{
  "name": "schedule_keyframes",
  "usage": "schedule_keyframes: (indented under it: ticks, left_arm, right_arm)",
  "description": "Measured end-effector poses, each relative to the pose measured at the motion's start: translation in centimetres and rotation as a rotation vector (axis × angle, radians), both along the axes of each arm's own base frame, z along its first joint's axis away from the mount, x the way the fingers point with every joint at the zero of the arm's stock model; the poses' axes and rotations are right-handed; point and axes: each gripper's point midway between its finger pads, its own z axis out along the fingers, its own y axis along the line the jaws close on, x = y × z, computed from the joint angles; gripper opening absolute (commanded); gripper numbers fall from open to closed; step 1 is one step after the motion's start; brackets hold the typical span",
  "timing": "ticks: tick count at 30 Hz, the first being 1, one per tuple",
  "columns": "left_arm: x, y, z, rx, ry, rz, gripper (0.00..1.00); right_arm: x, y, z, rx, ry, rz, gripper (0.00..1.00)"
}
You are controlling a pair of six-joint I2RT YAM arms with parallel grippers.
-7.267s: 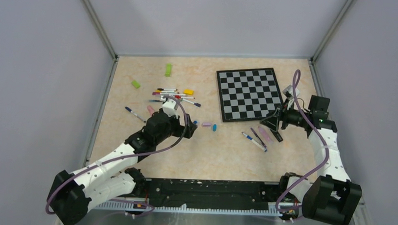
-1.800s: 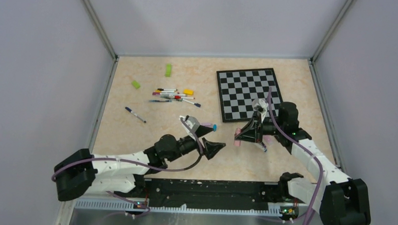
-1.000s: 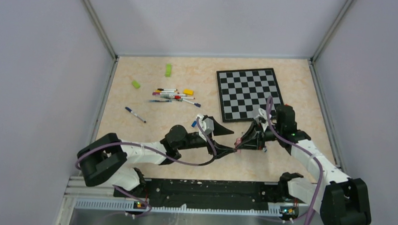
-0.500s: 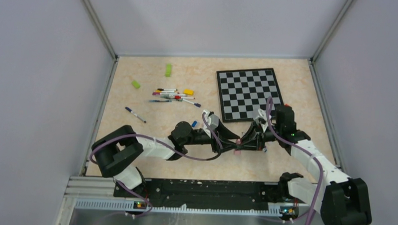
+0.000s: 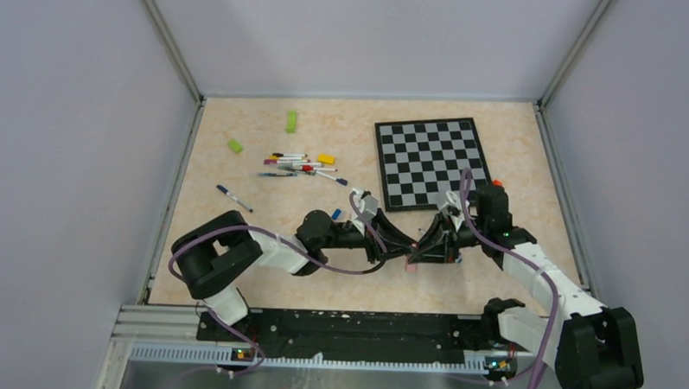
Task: Open the pen caps
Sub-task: Open the pen cap from the pen.
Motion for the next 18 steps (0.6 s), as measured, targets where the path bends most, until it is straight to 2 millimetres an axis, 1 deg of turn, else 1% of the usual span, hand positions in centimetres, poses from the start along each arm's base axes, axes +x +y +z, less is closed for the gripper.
schedule_keyframes:
  ticks: [3, 12, 17, 18]
  left_arm:
    - [-0.16, -0.01, -0.11, -0.004, 0.017, -0.014, 0.31]
    - [-0.44, 0.03, -0.13, -0.005, 0.035, -0.035, 0.35]
    - [-0.4, -0.06, -0.22, 0.002, 0.032, -0.036, 0.3]
    - [-0.33, -0.09, -0.27, 0.003, 0.03, -0.033, 0.28]
  right_arm:
    - [-0.13, -0.02, -0.05, 0.001, 0.007, 0.003, 0.0]
    - [-0.2, -0.03, -0.09, -0.001, 0.017, 0.003, 0.0]
    - [-0.26, -0.04, -0.15, -0.003, 0.03, 0.002, 0.0]
    - [-0.25, -0.05, -0.14, -0.003, 0.031, 0.002, 0.0]
